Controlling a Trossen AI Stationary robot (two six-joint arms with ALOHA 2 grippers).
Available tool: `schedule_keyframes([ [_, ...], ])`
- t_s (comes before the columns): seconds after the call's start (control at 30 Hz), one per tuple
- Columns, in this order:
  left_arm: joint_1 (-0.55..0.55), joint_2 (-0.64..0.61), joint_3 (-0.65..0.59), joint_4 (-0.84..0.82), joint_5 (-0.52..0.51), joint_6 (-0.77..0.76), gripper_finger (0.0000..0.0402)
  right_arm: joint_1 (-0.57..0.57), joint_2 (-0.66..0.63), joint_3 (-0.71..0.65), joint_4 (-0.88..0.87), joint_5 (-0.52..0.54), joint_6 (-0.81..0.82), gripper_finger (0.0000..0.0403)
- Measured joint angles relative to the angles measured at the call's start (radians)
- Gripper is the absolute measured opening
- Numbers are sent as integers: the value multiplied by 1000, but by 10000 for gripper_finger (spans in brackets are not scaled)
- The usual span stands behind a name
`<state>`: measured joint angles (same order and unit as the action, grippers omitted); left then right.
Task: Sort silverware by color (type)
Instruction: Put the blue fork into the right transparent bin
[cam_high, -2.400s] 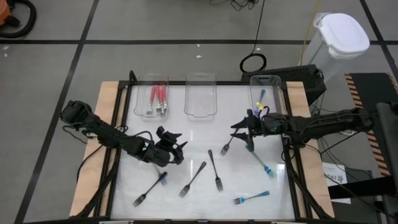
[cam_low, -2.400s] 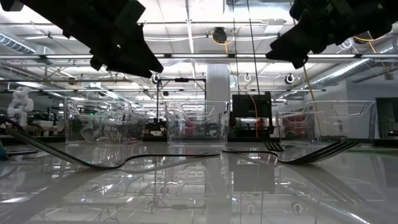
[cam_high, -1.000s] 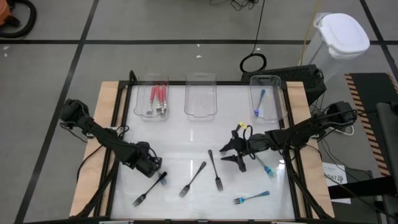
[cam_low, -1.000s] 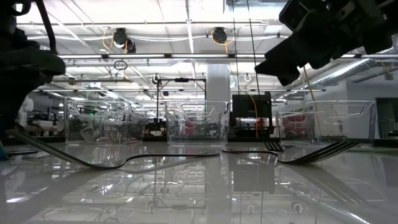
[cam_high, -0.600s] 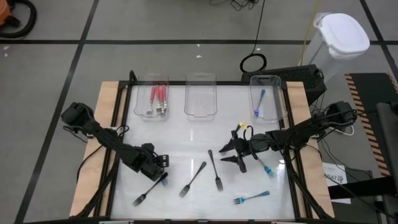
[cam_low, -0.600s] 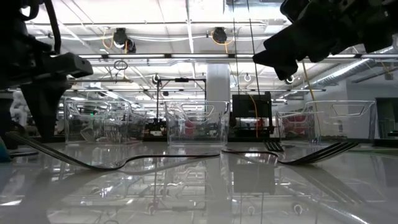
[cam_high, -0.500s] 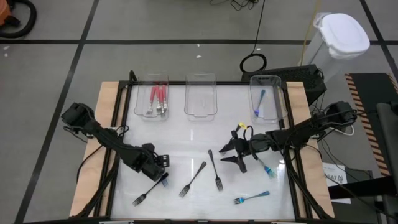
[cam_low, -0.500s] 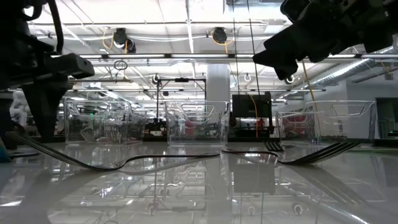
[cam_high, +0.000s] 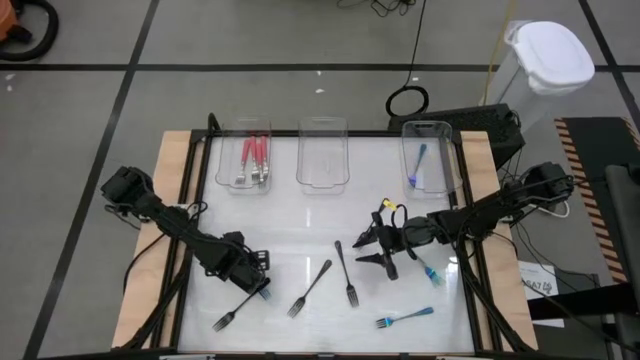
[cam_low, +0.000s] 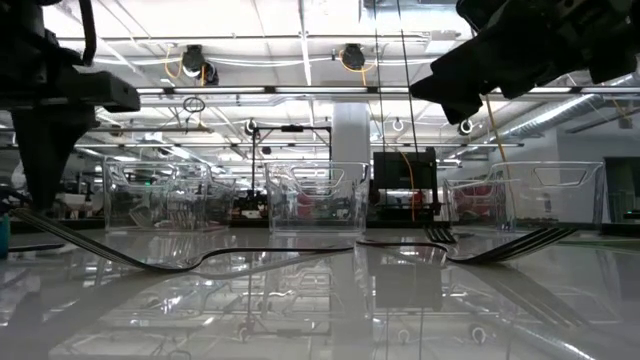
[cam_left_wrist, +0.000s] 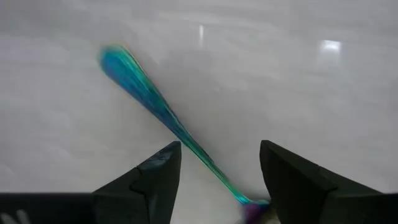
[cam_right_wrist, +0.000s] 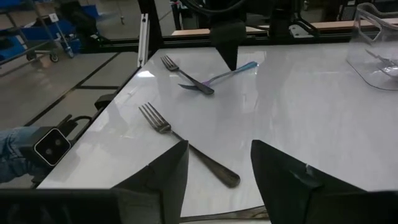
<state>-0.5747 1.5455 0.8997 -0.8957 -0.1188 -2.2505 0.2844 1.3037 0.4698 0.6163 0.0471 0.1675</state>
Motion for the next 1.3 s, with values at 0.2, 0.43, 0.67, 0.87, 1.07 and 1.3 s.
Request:
schedule_keyframes([
  [0.2,-3,14,1,48,-10,-23,218,10,0,0,-7,-3,0,171],
  [0.43,-24,80,0,92,-1,-48,218,18,-26,0,-14,-81,-42,171],
  [0.67,-37,92,0,118,42,-74,219,19,-65,0,-82,-101,-127,171],
  [0.87,-39,93,0,17,60,-77,219,18,-72,0,-110,-100,-208,171],
  [1.07,-34,111,-5,-2,58,-76,219,16,-72,0,-123,-97,-268,171],
  [1.3,-16,137,-19,30,50,-64,219,16,-72,0,-121,-59,-309,171],
])
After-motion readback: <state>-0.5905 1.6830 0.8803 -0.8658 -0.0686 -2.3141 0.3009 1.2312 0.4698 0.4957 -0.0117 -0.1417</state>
